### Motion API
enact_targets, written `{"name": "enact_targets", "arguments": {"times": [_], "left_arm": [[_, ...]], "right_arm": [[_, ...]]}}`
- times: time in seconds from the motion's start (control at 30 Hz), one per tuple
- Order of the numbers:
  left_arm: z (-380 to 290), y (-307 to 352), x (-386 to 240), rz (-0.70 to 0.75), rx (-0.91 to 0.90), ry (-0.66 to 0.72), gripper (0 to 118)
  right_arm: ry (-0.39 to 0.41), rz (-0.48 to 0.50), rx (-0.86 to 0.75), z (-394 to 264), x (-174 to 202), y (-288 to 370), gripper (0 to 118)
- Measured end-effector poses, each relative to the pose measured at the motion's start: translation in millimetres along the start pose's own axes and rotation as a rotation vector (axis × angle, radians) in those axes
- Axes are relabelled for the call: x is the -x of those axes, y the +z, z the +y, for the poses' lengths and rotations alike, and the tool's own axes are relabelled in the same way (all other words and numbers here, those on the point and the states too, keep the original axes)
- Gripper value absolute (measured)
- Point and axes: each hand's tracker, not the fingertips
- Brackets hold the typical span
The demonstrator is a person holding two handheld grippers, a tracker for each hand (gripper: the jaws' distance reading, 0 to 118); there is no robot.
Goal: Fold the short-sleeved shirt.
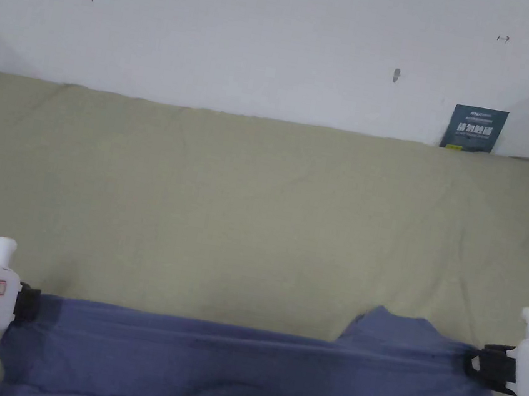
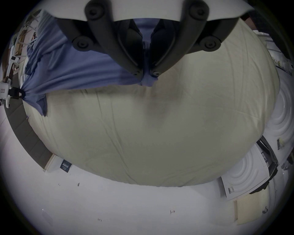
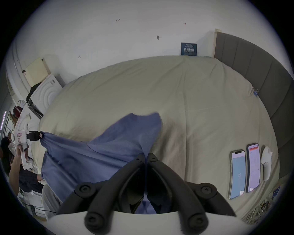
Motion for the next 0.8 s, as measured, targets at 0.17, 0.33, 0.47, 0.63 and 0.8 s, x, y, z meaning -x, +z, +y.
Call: {"name": "enact_targets", "arguments": {"times": [0.17,0.33,0.47,0.63,0.8], "left_arm": [[-38.0,45.7,8.9,-0.014,-0.041,-0.01,6],[-84.9,82.9,19.4,-0.03,-0.069,-0.014,6],[-116.8,92.9,27.1,-0.044,-0.071,-0.021,6],[-159.9,81.9,33.3,-0.036,-0.017,-0.04,6],[-182.6,66.6,44.6,-0.041,0.036,0.011,6]], "right_arm": [[0.025,0.008,-0.032,-39.0,2.7,43.5,3],[0.039,0.012,-0.052,-92.3,-1.0,78.7,3],[0.059,0.004,-0.036,-135.9,-2.5,89.0,3],[0.055,0.003,0.059,-183.0,-7.0,83.7,3],[0.039,0.004,0.106,-199.9,-16.3,69.8,3]]}}
